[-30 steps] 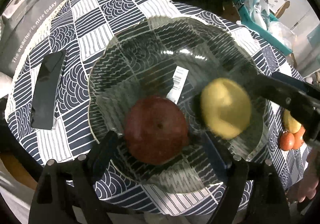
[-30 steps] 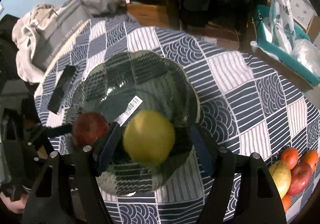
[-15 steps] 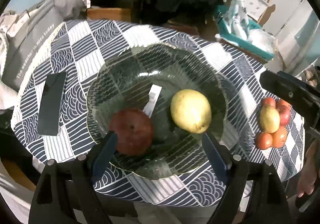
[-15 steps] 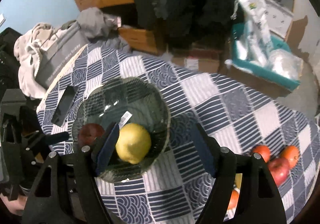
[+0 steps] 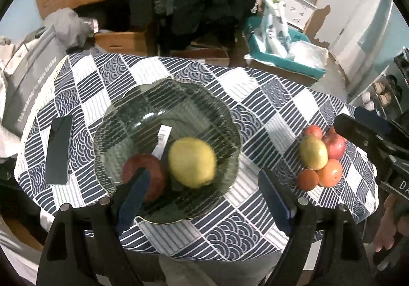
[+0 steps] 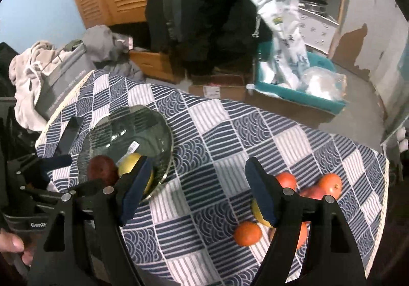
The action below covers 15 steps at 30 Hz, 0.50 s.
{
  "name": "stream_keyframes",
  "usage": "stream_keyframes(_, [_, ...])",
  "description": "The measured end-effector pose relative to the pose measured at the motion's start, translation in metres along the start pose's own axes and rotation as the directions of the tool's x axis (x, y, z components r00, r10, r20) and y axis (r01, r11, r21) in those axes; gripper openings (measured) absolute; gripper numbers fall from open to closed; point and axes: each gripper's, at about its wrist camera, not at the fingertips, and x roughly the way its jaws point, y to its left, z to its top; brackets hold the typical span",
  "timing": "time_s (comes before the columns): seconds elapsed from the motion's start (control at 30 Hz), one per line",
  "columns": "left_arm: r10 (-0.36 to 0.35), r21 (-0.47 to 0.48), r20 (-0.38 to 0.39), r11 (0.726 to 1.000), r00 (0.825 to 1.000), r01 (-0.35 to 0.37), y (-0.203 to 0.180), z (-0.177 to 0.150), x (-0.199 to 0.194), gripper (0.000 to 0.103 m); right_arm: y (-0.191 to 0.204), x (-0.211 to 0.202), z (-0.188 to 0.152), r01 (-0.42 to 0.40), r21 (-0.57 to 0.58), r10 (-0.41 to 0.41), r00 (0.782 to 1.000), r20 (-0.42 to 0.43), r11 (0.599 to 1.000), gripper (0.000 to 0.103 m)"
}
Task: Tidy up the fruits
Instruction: 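Move both open tools back to the fruit pile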
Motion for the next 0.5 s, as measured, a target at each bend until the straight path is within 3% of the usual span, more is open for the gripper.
stream_keyframes(0.5, [-0.025,0.095,0.032,0.995,0.999,0.022,-0.062,0.007,-0.015,0.087,-0.073,-0.048,-0.025,0.046,0.124,-0.053,0.997,0.052,0.991,0.077])
